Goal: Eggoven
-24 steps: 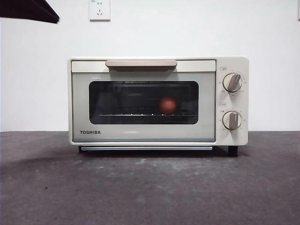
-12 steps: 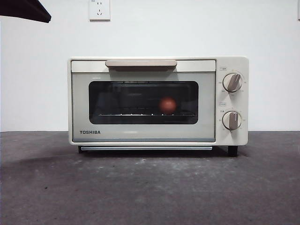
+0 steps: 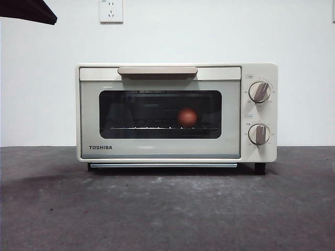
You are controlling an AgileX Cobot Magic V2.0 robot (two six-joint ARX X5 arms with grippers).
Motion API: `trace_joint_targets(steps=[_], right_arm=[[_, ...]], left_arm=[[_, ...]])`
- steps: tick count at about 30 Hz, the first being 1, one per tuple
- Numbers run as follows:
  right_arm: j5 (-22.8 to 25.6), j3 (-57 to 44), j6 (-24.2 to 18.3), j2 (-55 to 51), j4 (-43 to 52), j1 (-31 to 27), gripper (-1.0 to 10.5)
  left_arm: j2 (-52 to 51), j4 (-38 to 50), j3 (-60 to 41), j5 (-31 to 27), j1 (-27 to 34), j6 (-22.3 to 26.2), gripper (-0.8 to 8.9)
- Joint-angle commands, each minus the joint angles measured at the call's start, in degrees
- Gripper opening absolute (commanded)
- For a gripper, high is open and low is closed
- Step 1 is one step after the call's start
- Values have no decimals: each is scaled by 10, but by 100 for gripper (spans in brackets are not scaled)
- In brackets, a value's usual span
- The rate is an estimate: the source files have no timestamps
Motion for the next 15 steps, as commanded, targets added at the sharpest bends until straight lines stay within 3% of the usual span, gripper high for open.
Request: trace_joint_targets(steps=[1,6,10,12,15], right_arm=[[2,5,-5,2,6,6,5],[3,5,-5,2,6,6,5],[2,5,-5,2,6,6,5],[2,5,-5,2,6,6,5],[2,5,-5,2,6,6,5]], left_arm=[[2,5,8,-2,-2,9,7],[-2,0,8,-3,-5,22,7],[-37,4,7,-4,15,168,8],[-57,5,4,-4,39,204,8],[-93,7,-12,-4,87,214,7]])
